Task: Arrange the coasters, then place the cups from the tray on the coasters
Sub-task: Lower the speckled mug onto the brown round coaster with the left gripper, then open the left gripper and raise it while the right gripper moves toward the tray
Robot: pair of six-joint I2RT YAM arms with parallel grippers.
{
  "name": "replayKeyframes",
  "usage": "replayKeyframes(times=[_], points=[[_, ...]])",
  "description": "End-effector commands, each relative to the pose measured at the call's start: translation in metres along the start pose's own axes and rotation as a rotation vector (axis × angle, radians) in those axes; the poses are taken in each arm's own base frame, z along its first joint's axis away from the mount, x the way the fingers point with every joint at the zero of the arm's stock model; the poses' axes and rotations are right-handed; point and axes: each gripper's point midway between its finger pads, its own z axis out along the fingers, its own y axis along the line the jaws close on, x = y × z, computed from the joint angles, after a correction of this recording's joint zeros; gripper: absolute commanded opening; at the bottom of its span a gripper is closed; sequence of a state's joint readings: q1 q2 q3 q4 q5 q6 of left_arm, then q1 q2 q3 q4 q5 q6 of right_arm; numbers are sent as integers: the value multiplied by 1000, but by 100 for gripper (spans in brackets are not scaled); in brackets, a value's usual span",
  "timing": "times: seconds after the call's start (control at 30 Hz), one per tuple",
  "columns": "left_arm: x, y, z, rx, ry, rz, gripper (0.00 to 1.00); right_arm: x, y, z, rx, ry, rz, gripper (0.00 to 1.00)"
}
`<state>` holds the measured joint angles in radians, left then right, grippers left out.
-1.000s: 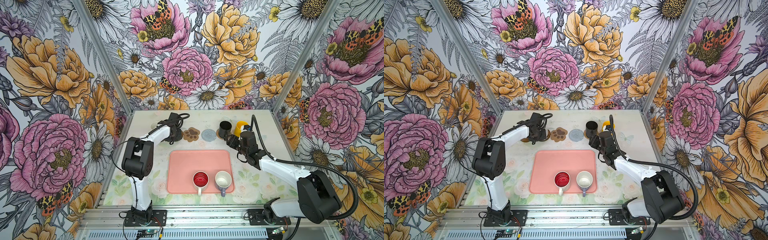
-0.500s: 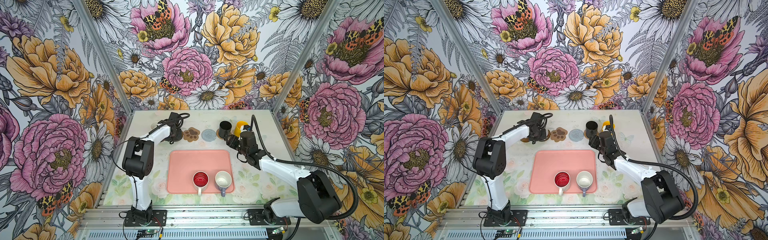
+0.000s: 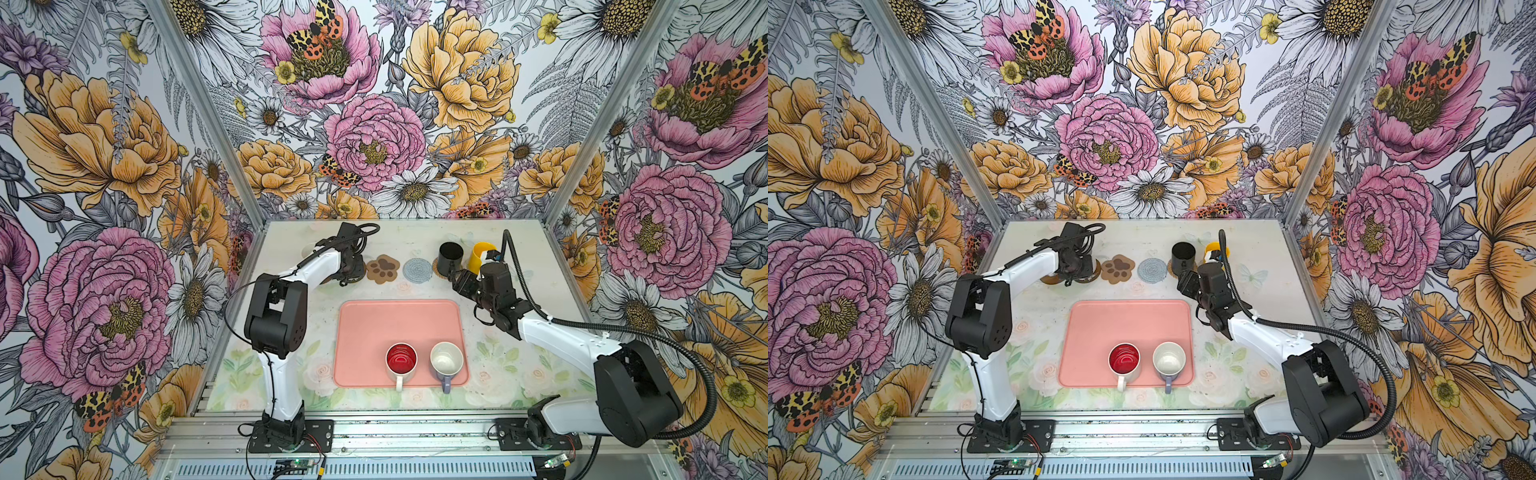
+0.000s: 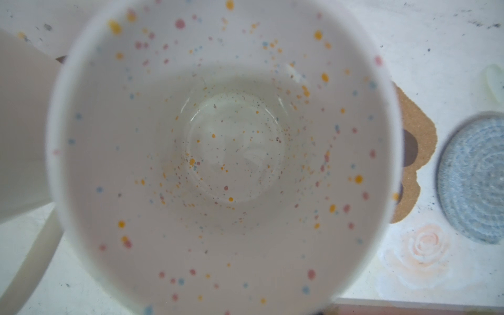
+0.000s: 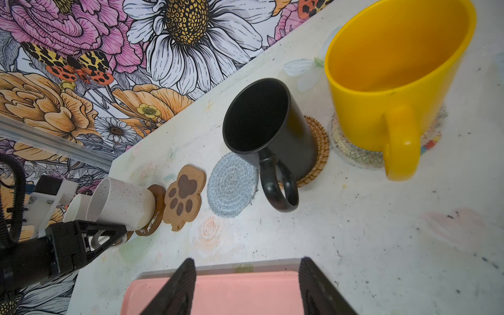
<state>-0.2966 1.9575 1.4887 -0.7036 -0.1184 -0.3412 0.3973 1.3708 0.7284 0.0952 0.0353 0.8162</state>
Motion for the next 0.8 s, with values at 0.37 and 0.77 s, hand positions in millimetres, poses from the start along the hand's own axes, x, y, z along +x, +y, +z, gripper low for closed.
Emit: replayKeyframes(times=[0.37,0.77], points=[[-28,-2,-41,38,-116,-16,56,-10,4,2,-6,-15,12,63],[-51,-5,-132,44,-335,-29,60,-6,2,7,26,21,16,62]])
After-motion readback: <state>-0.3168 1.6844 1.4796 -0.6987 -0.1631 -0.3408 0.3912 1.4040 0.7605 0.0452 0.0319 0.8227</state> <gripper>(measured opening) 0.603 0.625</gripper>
